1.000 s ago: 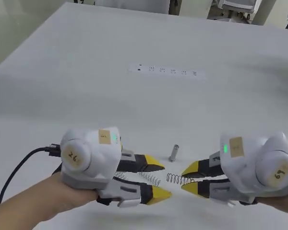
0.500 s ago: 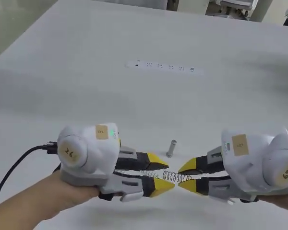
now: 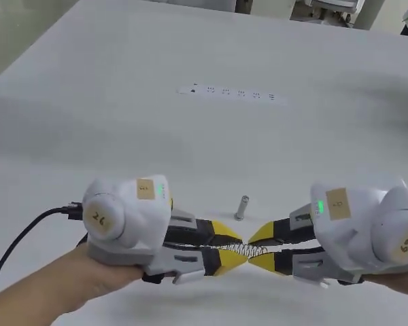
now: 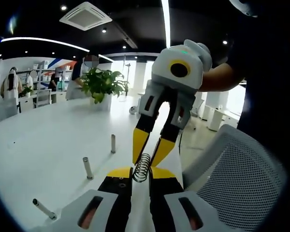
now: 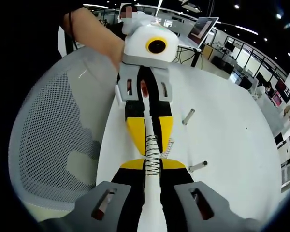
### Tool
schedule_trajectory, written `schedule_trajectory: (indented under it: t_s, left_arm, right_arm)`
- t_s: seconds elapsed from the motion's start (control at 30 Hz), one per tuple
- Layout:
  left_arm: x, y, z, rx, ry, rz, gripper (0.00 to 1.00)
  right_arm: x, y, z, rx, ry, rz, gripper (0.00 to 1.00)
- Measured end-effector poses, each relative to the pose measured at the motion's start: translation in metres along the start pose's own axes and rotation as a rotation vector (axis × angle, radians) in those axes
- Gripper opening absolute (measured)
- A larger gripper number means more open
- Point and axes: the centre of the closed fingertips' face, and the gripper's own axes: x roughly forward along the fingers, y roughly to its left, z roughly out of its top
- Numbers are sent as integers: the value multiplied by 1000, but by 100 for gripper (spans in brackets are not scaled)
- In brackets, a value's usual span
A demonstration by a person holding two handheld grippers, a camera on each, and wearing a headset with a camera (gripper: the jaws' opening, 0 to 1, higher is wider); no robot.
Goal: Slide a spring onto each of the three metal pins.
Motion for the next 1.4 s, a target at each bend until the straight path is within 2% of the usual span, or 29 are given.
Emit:
schedule_trajectory:
  t_s: [0.03, 0.2, 0.63, 0.87, 0.97, 1.03, 1.1, 1.13, 1.4]
  left_arm:
    - [0, 0, 0, 0, 2, 0, 5]
    - [-1, -2, 2, 22, -3, 3, 4]
    - [-3, -3, 2, 16, -4, -10, 2]
    - [-1, -4, 3, 17, -2, -8, 2]
    - [-2, -4, 7, 7, -16, -11, 2]
    - [-3, -4, 9, -5, -23, -14, 2]
    - [-4, -5, 8, -2, -20, -17, 2]
    - [-4, -5, 8, -2, -20, -18, 2]
    - [-6, -5, 9, -6, -27, -21, 2]
  right_arm:
    - [-1, 0, 3, 11, -18, 3, 8]
    - [-1, 1, 3, -4, -20, 3, 8]
    - [0, 1, 6, 1, -34, 6, 8]
    - [0, 0, 4, -6, -32, 12, 9]
    - [-1, -1, -3, 4, -18, 15, 11]
    - [-3, 0, -4, 14, -32, 20, 11]
    - [-6, -1, 1, 73, -88, 10, 10]
    - [-7, -2, 2, 80, -97, 12, 10]
    - [-9, -3, 0, 141, -126, 16, 9]
